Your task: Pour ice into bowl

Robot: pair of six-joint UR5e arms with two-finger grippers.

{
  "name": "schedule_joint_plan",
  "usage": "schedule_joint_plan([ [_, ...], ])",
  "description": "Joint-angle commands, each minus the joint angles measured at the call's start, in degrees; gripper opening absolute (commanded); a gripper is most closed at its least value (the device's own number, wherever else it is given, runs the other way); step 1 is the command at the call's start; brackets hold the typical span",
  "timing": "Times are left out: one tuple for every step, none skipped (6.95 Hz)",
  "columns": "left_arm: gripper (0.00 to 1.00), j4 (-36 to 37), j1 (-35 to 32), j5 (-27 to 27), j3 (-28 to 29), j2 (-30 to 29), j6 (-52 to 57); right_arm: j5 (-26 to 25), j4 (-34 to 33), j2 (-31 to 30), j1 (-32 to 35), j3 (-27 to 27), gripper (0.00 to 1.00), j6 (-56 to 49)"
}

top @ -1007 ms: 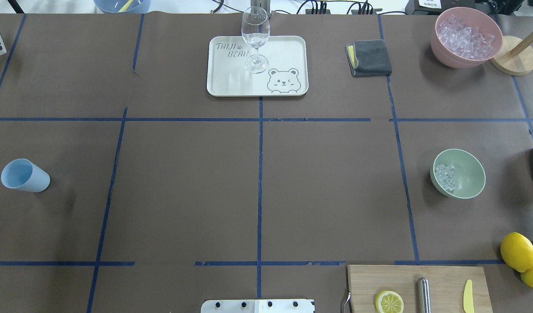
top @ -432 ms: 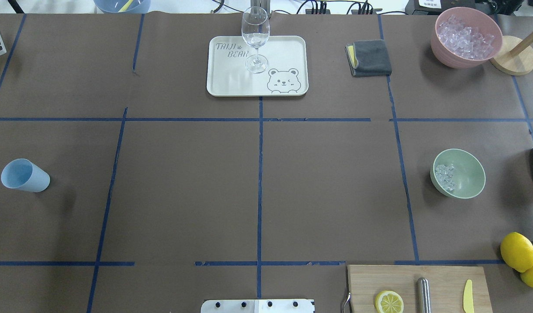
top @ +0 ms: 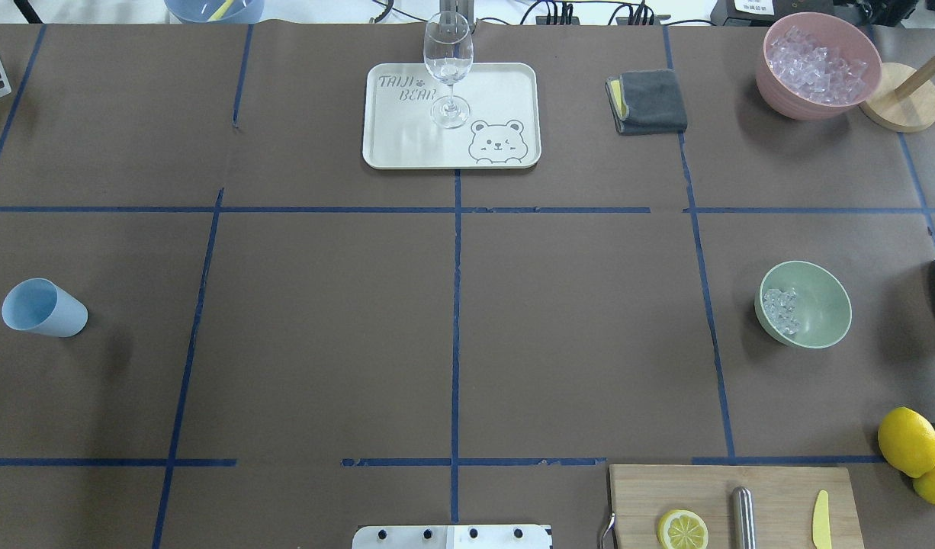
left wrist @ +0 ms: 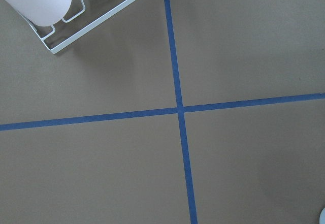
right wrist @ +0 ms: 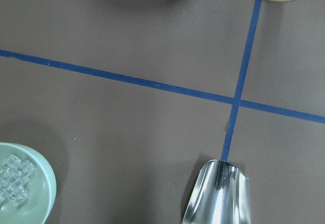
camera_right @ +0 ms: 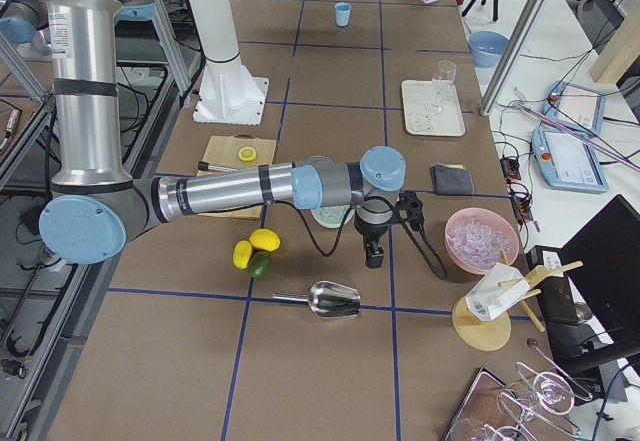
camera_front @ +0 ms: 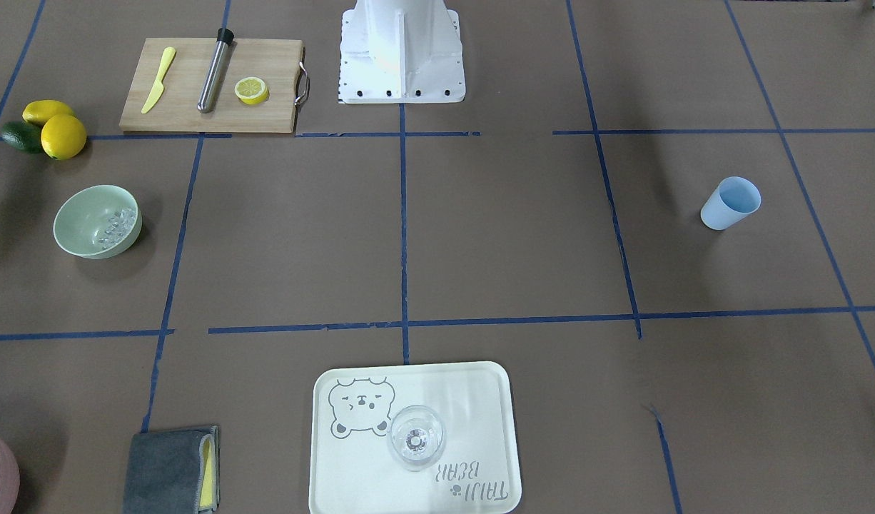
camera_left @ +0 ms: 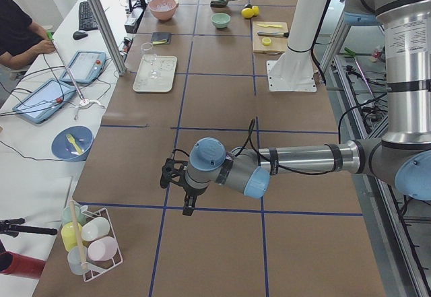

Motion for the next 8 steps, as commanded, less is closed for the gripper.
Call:
schedule_joint_plan([
  [1.0,4.54,0.32,-0.05,-2.86,1.3,0.02,0.13,-0.31,0.02,-1.0,-0.29,1.0,0.09],
  [1.0,15.28,1.02,0.04,-6.8,0.7,2.2,0.13,-0.31,0.02,-1.53,-0.38,1.0,-0.52],
  [1.0,23.31,-0.11,0.12,-7.8,0.0,10.75,0.3,-0.66,-0.24,-1.53,0.06,1.0,-1.4],
  [1.0,23.82,-0.82,0.04,-7.81,0.6,14.75,0.13,-3.36,-0.42,-1.01,0.32,1.0,-4.1],
  [1.0,23.83,-0.65,0.04,-5.37,-0.18,14.79,-1.09,-7.56,-0.33,0.39,0.15,1.0,-10.74],
  [1.0,23.83,-0.56,-0.05,-3.78,-0.8,14.79,-1.71,-10.47,0.02,1.01,0.85,1.0,-12.11],
  [1.0,24.0,-0.65,-0.23,-3.68,-0.11,14.88,-1.89,-10.59,0.28,0.93,1.12,1.0,-11.87],
  [1.0,24.09,-0.73,-0.31,-4.02,0.34,14.79,-2.15,-10.5,0.11,1.02,1.2,1.0,-11.78],
])
